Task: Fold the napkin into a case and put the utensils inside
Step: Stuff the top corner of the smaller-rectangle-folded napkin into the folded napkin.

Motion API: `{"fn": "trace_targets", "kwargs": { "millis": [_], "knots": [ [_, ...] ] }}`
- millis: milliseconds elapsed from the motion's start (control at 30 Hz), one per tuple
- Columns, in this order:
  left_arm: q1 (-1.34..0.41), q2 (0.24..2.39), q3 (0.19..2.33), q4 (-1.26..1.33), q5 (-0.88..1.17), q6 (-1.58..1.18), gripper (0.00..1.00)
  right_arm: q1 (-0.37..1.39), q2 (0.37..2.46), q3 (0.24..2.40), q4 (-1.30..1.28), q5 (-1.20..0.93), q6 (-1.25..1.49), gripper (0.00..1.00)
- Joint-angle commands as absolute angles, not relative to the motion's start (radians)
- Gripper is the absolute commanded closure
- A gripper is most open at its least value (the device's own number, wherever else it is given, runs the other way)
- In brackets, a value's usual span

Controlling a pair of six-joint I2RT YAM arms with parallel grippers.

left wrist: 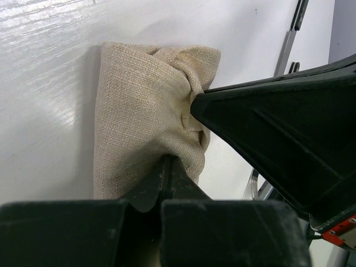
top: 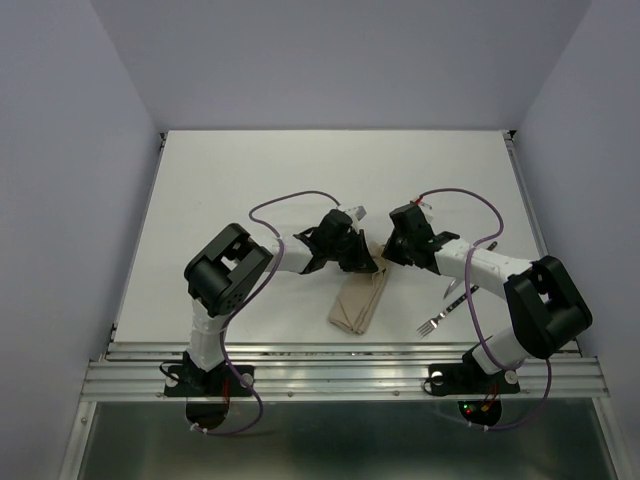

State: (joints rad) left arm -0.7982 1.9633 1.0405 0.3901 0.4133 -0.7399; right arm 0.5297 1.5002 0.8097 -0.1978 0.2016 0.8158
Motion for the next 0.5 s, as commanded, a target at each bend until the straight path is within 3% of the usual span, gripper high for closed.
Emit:
{"fn": "trace_targets", "kwargs": {
  "millis": [0,467],
  "knots": [
    [-0.804,1.864,1.048,0.380,0.396,-0.713,1.00,0.525,1.496,0.822,-0.164,0.198,0.821,0.99],
    [-0.807,1.899,1.088,0.385,0.430,-0.727,1.00,0.525,1.493,0.824,-0.164,0.193,0.821,0.99]
  ]
}}
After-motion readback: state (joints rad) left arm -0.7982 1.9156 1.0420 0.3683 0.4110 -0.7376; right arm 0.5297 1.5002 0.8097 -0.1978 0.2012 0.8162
